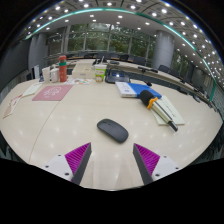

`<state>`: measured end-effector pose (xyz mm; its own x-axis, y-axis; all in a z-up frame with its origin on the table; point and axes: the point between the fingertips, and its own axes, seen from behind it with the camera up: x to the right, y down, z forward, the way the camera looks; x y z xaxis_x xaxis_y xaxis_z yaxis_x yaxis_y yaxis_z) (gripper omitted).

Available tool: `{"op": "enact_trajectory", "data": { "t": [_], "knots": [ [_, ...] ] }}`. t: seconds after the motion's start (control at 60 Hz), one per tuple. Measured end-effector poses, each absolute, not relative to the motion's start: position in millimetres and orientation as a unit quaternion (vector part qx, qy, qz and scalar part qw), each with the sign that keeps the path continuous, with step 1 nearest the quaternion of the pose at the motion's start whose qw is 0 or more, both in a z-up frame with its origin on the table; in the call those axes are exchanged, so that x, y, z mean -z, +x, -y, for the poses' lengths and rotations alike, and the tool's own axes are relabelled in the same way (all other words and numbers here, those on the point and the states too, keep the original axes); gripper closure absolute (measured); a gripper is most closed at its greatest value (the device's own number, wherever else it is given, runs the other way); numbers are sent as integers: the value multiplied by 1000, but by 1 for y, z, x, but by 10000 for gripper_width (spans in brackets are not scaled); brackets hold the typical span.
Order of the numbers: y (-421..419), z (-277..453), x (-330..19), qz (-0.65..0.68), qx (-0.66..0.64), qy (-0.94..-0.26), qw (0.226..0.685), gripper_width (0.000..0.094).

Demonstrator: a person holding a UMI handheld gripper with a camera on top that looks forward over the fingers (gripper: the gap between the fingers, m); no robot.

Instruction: Arrange mouse

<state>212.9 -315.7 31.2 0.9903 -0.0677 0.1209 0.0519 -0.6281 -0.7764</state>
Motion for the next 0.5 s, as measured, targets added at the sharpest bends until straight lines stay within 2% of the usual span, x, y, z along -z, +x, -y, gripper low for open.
{"op": "enact_trajectory", "data": {
  "t": [0.2,0.5],
  "knots": [
    [236,256,4,-5,61,-910,409,81],
    [248,189,11,4,47,-909,413,103]
  ]
}}
